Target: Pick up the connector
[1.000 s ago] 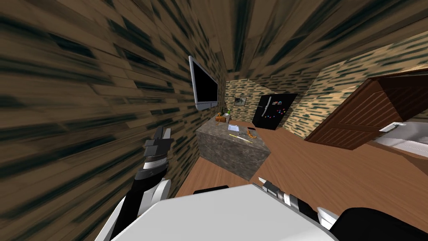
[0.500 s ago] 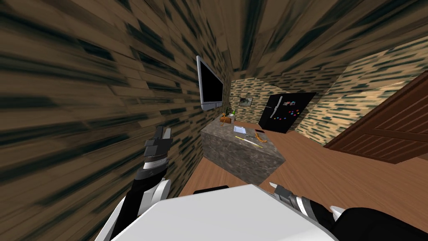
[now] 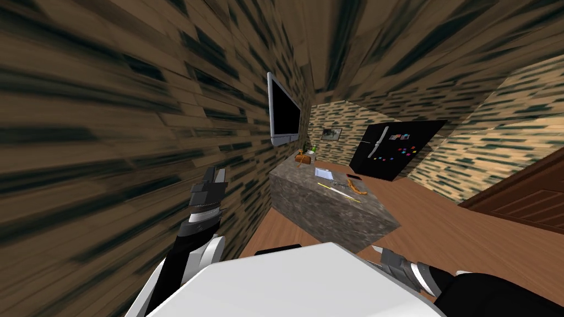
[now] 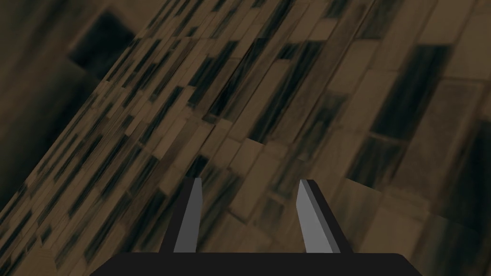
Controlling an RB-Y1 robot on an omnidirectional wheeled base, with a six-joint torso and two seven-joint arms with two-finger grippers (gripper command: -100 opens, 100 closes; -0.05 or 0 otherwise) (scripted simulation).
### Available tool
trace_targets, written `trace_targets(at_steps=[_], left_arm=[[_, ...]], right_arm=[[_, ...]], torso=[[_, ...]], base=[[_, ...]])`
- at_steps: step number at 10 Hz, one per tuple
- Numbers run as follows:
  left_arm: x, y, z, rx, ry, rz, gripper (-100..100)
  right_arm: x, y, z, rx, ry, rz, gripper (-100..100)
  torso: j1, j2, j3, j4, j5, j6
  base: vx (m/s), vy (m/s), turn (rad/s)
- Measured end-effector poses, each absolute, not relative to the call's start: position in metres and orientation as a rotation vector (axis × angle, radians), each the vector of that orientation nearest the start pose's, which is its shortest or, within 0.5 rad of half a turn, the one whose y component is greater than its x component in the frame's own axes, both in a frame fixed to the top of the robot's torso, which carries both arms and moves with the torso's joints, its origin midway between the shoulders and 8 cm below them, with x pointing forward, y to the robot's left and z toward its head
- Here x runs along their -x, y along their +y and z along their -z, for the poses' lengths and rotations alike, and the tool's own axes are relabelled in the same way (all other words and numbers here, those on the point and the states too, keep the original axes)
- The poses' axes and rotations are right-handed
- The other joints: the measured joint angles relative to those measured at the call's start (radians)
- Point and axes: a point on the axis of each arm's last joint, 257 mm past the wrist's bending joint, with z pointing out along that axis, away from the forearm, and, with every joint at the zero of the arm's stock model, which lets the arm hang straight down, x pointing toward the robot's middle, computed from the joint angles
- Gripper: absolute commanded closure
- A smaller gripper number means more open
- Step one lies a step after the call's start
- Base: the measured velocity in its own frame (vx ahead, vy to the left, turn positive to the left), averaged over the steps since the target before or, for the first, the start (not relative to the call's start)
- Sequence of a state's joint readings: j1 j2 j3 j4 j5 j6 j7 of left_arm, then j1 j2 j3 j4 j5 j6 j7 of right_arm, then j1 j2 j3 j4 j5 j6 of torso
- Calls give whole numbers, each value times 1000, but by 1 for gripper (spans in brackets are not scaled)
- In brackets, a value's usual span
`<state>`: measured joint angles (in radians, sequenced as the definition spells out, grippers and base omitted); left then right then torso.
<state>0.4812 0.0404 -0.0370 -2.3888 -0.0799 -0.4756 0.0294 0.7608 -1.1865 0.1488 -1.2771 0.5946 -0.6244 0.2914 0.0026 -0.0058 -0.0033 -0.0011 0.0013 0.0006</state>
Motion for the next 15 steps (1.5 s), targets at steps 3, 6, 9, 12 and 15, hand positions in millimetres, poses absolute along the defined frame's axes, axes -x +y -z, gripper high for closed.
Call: trace_targets(at_steps=[3,6,9,12,15], left_arm=[[-328,247,-71,514,613,1344,0],[-328,247,-71,514,613,1344,0],[-328,247,-71,514,613,1344,0],[-328,247,-71,514,613,1344,0],[-328,247,-71,514,613,1344,0]], right_arm=[[-114,-575,409,577,2590,-60,-100],[-102,-618,394,681,2650,48,-100],[-97,-664,374,780,2698,164,-100],[-93,-710,344,881,2743,298,-100],[-92,-733,326,929,2760,363,-100]], torso=[[-1,3,2,1,-1,0],[-2,1,1,0,0,-1],[-5,-1,-1,0,-1,-1],[-5,-3,-2,-1,-2,0],[-4,2,1,1,-2,0]], base=[[64,23,142],[84,9,104],[126,-39,188],[141,-57,119],[92,-56,116]])
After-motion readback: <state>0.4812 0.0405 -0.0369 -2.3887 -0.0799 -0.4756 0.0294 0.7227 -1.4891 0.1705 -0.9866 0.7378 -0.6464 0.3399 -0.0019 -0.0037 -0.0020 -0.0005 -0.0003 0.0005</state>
